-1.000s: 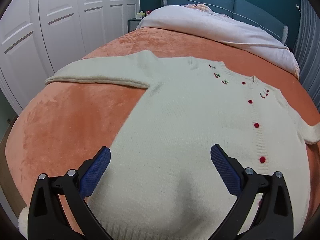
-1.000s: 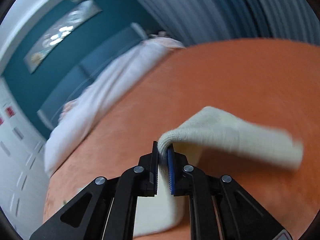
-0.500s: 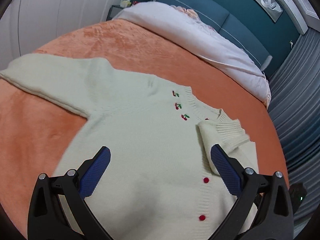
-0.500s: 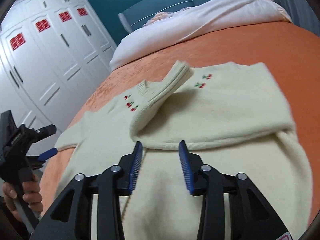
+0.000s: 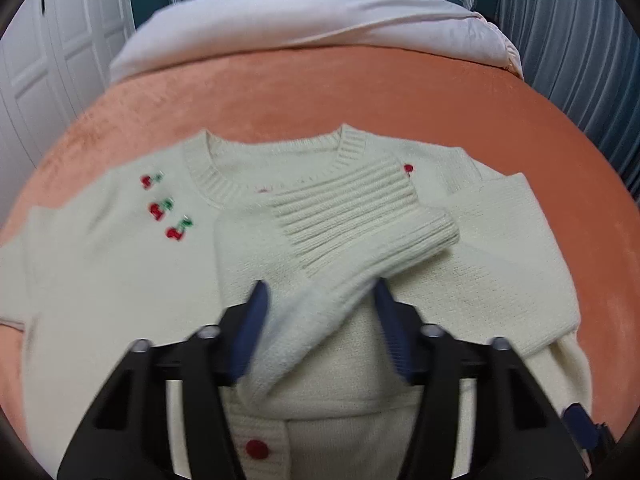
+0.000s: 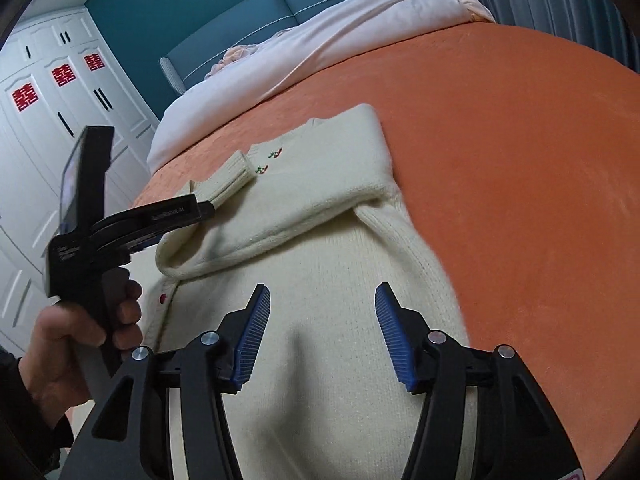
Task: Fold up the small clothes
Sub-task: 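Fold the held sleeve across the cardigan body with the right gripper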
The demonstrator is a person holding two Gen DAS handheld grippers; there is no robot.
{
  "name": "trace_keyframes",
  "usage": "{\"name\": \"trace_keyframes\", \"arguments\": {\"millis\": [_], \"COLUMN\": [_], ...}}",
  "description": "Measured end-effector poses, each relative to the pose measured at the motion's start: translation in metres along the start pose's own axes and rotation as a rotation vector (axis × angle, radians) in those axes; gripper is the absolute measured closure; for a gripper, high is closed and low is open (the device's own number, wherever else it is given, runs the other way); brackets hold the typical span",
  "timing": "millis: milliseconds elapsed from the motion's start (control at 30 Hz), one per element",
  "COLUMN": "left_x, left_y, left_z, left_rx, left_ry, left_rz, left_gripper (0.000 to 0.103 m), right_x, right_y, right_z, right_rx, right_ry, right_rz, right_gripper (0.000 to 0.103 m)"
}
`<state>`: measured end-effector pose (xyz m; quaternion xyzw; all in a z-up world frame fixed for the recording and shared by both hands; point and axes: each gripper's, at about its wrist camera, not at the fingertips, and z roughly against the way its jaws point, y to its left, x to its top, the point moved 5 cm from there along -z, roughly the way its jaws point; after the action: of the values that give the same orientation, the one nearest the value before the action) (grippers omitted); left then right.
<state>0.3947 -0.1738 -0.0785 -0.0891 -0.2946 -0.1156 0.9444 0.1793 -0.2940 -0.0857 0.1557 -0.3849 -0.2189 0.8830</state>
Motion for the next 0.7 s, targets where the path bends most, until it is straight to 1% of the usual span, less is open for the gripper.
{"name": "trace_keyframes", "arguments": {"millis": [33,67,100,167,200,233,267,300,333,400,433,467,500,533,567,600,633,667,700], "left_x": [0.005,0.011,0.016,0.013,0.008,0.002,-0.005,-0.011,-0.014,-0.014,-0.014,-0.013,-0.013,-0.014,-0.016,-0.018,-0.019,-0.017,-0.012], "left_y": [0.016,0.037,0.062,0.116,0.138,0.154,0.166,0.173,0.174,0.165,0.162,0.16,0.157,0.157,0.157,0.16,0.161,0.161,0.16], "left_z": [0.003,0.013,0.023,0.042,0.045,0.044,0.042,0.043,0.046,0.052,0.052,0.047,0.042,0.034,0.024,0.013,0.007,0.006,0.007], "left_rx": [-0.051,-0.079,-0.077,-0.045,-0.012,0.003,0.01,-0.004,-0.028,-0.067,-0.067,-0.063,-0.088,-0.116,-0.152,-0.175,-0.169,-0.168,-0.202], "left_ry": [-0.018,-0.056,-0.093,-0.158,-0.159,-0.14,-0.115,-0.108,-0.117,-0.118,-0.105,-0.089,-0.076,-0.05,-0.018,0.015,0.034,0.021,0.007], "left_rz": [0.086,0.185,0.269,0.439,0.49,0.513,0.531,0.547,0.552,0.548,0.559,0.576,0.599,0.623,0.655,0.681,0.697,0.702,0.695], "left_gripper": [0.078,0.085,0.086,0.086,0.087,0.089,0.089,0.088,0.084,0.055,0.019,0.009,0.01,0.013,0.029,0.041,0.057,0.073,0.083], "right_x": [0.001,0.001,0.002,0.0,-0.001,-0.001,-0.001,-0.001,0.0,0.005,0.009,0.015,0.021,0.028,0.034,0.04,0.046,0.051,0.057], "right_y": [-0.004,-0.008,-0.011,-0.014,-0.013,-0.012,-0.01,-0.007,-0.005,0.001,0.002,0.003,0.003,0.002,0.001,-0.001,-0.003,-0.005,-0.008], "right_z": [-0.002,-0.002,-0.003,-0.003,-0.003,-0.005,-0.006,-0.007,-0.008,-0.01,-0.013,-0.016,-0.02,-0.026,-0.031,-0.039,-0.048,-0.054,-0.061], "right_rx": [0.003,0.013,0.021,0.027,0.023,0.015,0.011,0.005,0.003,0.016,0.019,0.027,0.042,0.056,0.058,0.062,0.07,0.076,0.082], "right_ry": [0.003,0.005,0.004,0.006,0.008,0.011,0.015,0.019,0.02,0.018,0.016,0.012,0.008,0.007,0.009,0.014,0.022,0.025,0.022], "right_rz": [-0.014,-0.033,-0.047,-0.054,-0.048,-0.038,-0.025,-0.013,-0.003,0.007,0.006,-0.007,-0.025,-0.046,-0.061,-0.082,-0.105,-0.126,-0.153], "right_gripper": [0.048,0.048,0.049,0.049,0.049,0.049,0.048,0.048,0.048,0.048,0.048,0.048,0.047,0.044,0.043,0.043,0.043,0.043,0.045]}}
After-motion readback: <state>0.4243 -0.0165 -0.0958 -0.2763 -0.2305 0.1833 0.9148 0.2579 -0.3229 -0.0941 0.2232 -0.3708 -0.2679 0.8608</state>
